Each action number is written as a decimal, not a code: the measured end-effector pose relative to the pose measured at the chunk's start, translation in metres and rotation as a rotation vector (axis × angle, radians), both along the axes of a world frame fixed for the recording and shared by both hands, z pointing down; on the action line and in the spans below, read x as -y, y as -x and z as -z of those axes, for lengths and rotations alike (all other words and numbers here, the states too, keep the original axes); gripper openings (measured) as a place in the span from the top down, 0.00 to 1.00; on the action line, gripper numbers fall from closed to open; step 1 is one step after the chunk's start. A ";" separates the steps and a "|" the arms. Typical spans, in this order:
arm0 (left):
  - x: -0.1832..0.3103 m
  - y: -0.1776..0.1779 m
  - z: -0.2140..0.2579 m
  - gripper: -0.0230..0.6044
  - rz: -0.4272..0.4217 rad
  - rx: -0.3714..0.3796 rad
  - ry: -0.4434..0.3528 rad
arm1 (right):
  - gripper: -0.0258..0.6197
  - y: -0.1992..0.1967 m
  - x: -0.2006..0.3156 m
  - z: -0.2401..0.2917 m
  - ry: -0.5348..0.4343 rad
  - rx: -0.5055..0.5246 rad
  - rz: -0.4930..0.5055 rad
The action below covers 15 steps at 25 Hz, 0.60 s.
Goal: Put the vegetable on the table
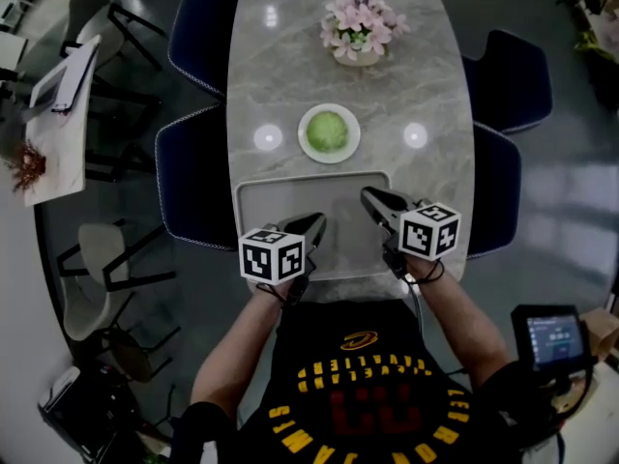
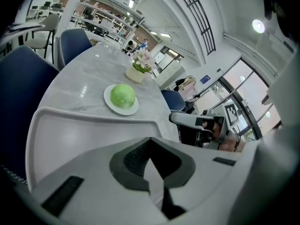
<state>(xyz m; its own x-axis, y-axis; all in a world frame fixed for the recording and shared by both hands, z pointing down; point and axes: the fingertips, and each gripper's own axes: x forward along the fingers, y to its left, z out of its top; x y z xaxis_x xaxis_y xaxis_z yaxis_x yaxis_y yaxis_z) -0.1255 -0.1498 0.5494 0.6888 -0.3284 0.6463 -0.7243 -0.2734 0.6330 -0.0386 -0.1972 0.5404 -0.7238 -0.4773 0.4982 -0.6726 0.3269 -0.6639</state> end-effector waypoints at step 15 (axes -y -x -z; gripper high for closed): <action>-0.016 -0.001 0.058 0.96 0.120 -0.090 -0.105 | 0.91 0.027 -0.031 0.059 -0.171 -0.013 0.033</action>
